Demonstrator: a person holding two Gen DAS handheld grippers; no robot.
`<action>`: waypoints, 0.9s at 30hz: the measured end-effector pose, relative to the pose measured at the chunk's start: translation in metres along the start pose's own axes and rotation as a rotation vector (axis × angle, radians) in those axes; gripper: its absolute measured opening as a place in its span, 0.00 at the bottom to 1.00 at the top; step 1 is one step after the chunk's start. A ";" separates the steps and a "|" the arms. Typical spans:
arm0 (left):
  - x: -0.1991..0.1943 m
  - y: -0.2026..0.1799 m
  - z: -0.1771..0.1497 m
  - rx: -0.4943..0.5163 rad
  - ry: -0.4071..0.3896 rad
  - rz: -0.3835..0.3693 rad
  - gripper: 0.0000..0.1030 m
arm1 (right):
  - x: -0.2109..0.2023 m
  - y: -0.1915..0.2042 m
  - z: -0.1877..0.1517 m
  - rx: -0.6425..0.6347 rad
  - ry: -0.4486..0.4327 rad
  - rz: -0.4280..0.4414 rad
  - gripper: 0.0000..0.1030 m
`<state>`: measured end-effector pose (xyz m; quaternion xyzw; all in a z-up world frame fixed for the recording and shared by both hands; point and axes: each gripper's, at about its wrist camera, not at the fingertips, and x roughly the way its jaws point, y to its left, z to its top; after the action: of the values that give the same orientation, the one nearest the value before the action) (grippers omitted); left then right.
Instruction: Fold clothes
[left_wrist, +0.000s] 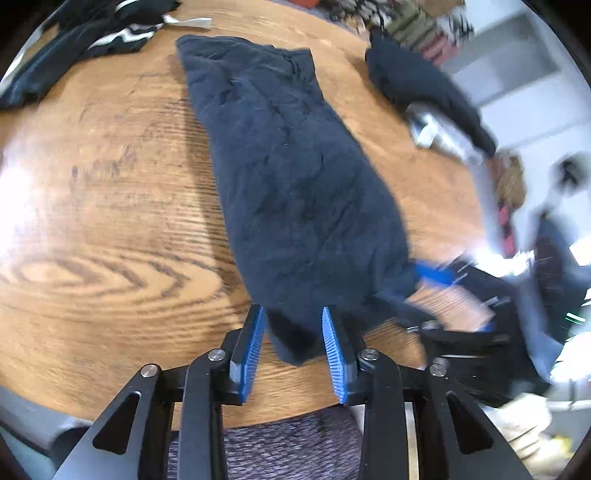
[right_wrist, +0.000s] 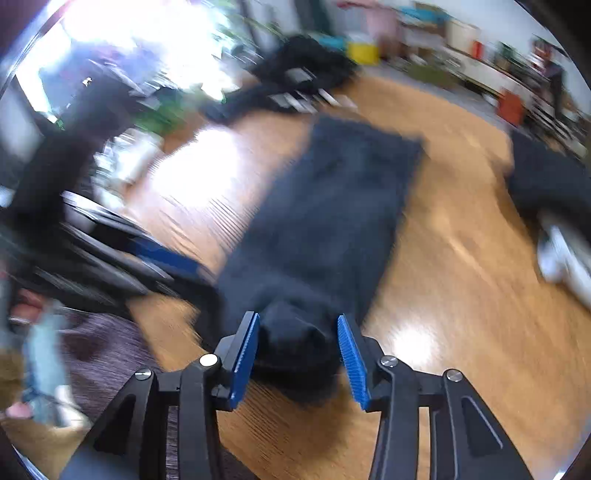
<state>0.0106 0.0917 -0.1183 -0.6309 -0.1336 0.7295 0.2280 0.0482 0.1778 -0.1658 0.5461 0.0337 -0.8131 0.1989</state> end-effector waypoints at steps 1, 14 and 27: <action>-0.003 0.003 -0.003 -0.033 -0.033 -0.029 0.43 | 0.003 -0.010 -0.008 0.076 -0.010 0.053 0.47; 0.026 0.020 -0.022 -0.288 -0.113 -0.121 0.61 | -0.023 -0.032 -0.062 0.420 -0.120 0.185 0.55; 0.031 0.020 -0.043 -0.390 -0.244 -0.129 0.61 | -0.006 -0.054 -0.049 0.761 -0.229 0.325 0.82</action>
<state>0.0463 0.0862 -0.1611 -0.5606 -0.3384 0.7445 0.1299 0.0738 0.2421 -0.1889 0.4849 -0.3774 -0.7810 0.1114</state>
